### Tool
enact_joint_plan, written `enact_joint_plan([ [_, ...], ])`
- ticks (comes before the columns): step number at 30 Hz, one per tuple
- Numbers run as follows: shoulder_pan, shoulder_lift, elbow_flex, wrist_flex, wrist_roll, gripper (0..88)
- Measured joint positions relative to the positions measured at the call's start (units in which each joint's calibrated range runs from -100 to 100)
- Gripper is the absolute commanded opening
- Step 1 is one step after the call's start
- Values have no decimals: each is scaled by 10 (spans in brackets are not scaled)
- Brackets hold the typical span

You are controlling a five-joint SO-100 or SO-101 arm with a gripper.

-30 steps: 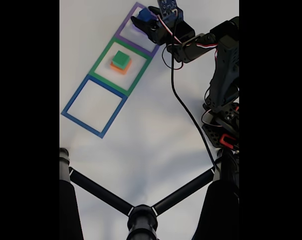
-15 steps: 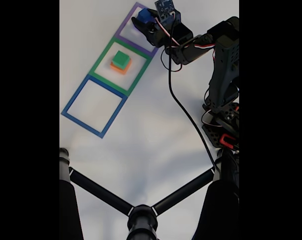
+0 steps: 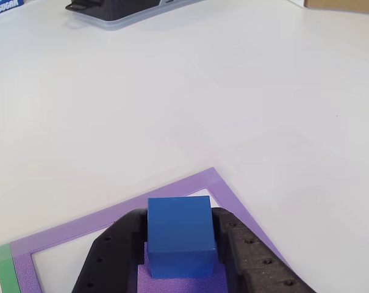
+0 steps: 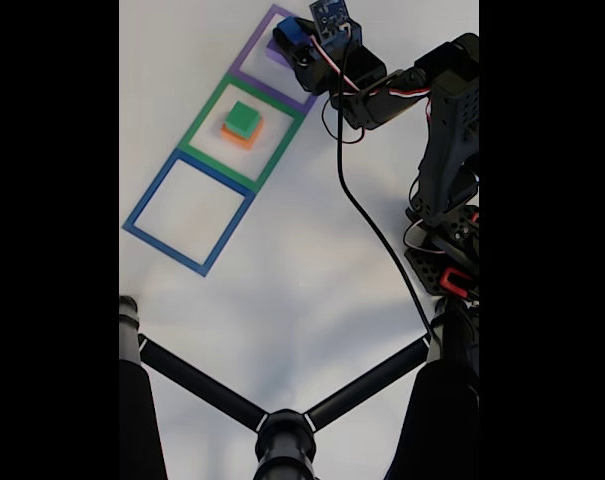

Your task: Tower of hanoi

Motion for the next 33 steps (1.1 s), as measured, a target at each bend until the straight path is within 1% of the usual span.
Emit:
enact_joint_plan([
  [3, 0, -2, 1, 3, 0, 15],
  [5, -6, -18, 5, 25, 0, 15],
  [8, -20, -76, 15, 90, 0, 17],
  [11, -32, -159, 15, 189, 0, 17],
  [16, -50, -323, 3, 414, 0, 13],
  [22, -81, -487, -118, 768, 0, 15],
  [29, -142, -523, -375, 1152, 0, 16],
  [33, -172, -524, -489, 1287, 0, 15],
])
